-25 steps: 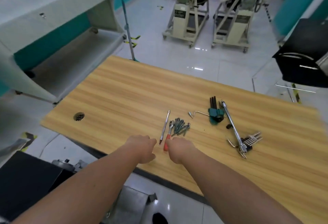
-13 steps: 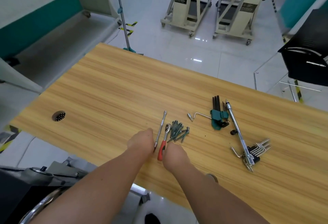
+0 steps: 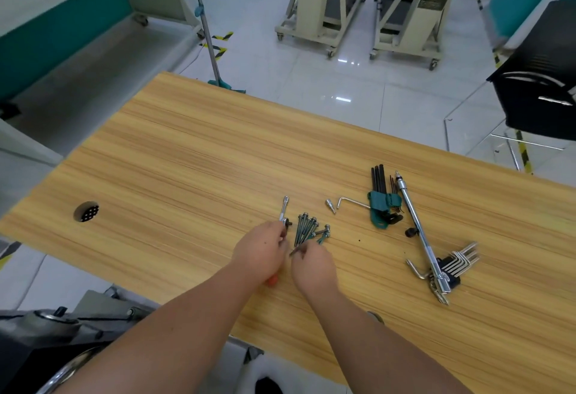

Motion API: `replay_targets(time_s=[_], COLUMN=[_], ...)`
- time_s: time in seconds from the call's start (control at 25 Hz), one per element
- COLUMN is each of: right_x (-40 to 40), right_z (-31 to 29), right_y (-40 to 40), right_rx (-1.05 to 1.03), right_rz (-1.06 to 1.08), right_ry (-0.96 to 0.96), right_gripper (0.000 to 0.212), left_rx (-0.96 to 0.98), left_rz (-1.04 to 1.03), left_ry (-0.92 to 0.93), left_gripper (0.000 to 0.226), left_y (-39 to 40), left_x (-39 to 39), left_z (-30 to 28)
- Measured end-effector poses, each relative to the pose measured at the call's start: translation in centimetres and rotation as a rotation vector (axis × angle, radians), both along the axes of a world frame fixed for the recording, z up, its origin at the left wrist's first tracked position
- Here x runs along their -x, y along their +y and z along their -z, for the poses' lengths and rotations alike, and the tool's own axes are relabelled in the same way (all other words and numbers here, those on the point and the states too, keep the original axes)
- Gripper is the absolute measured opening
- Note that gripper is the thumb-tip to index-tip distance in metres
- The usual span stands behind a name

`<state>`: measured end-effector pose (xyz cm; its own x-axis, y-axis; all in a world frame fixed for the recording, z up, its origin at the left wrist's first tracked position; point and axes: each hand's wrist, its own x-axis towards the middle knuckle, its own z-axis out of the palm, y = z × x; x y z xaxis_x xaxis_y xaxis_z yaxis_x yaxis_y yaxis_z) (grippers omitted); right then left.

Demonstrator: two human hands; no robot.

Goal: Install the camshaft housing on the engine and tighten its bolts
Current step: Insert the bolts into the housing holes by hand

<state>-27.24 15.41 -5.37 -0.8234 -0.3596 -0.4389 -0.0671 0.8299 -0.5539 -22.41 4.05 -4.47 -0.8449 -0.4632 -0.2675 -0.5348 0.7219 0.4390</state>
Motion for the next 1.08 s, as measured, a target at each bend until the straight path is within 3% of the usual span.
replay_targets(time_s=[0.16, 0.36, 0.44, 0.64, 1.08], right_x=[1.5, 2.8, 3.0, 2.8, 2.6], right_z=[0.0, 0.6, 1.0, 2.0, 2.9], right_y=[2.4, 6.5, 7.5, 8.3, 8.2], right_rx=[0.119, 0.068, 0.075, 0.087, 0.061], right_rz=[0.317, 0.293, 0.261, 0.205, 0.153], right_ry=[-0.035, 0.044, 0.064, 0.069, 0.067], right_gripper=[0.013, 0.029, 0.028, 0.025, 0.024], left_rx=[0.000, 0.054, 0.114, 0.236, 0.205], left_rz=[0.148, 0.017, 0.010, 0.151, 0.313], left_ry=[-0.044, -0.234, -0.256, -0.202, -0.113], left_gripper=[0.039, 0.076, 0.071, 0.029, 0.031], left_y=[3.7, 5.8, 5.9, 5.8, 5.6], left_x=[4.0, 7.4, 8.0, 8.8, 7.2], left_z=[0.1, 1.8, 2.3, 2.9, 3.4])
